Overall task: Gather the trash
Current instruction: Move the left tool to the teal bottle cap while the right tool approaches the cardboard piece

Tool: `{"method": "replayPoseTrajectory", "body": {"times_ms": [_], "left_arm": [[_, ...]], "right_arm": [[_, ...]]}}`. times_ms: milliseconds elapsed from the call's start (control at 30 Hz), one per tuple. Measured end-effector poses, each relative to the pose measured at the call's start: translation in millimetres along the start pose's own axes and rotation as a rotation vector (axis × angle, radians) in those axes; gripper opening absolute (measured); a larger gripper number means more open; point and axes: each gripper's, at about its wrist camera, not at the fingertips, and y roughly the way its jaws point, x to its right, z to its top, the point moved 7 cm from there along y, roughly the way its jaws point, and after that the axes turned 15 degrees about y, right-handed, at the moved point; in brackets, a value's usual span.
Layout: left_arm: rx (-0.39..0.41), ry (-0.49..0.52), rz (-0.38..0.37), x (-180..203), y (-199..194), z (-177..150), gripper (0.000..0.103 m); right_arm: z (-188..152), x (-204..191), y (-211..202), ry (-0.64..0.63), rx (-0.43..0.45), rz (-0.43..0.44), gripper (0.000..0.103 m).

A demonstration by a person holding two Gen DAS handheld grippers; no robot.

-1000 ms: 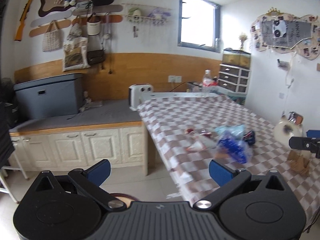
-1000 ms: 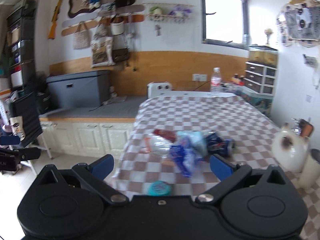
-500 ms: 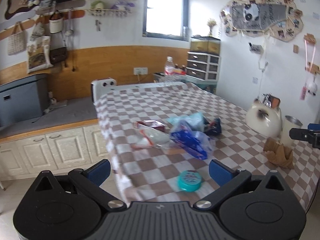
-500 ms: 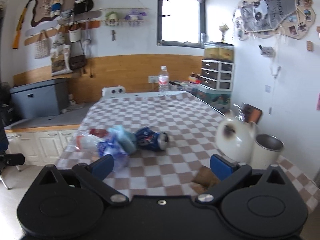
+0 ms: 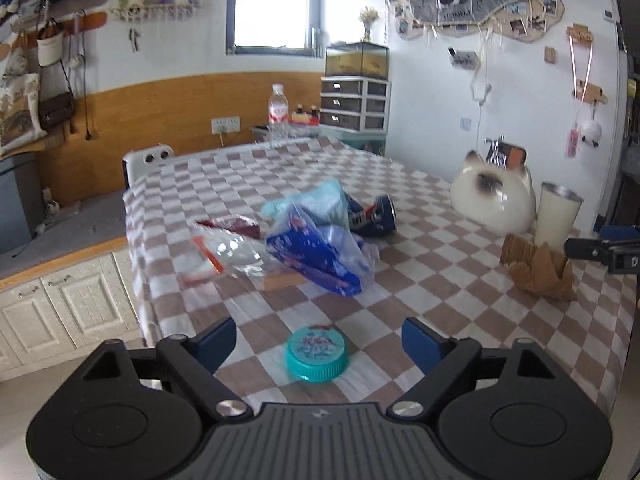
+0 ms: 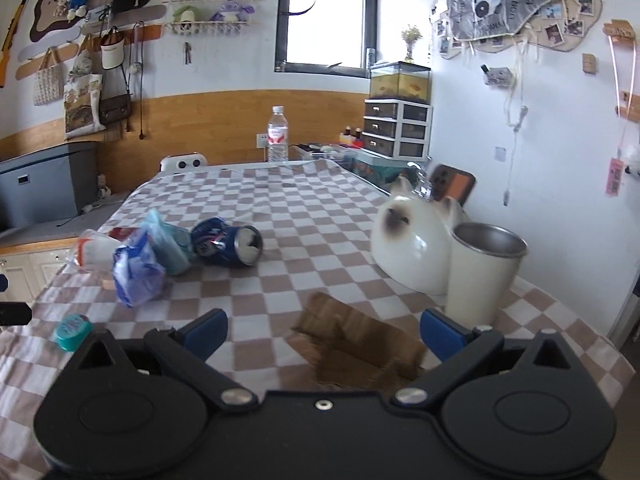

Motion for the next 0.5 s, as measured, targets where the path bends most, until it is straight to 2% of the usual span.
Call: {"method": "replayPoseTrajectory", "body": {"times_ms": [233, 367, 500], "left_arm": [[-0.035, 0.008, -0.038, 4, 25, -11, 0.081], [-0.04, 0.016, -0.053, 5, 33, -13, 0.08], [-0.046, 0.029, -0.059, 8, 40, -14, 0.08]], "right_arm": [[-4, 43, 10, 0.02, -0.014, 0.013, 0.103], [-3, 70, 23, 0.08, -0.029, 0.01, 0.103], [-5, 88, 39, 0.187, -0.057, 0.053, 0.103]]}}
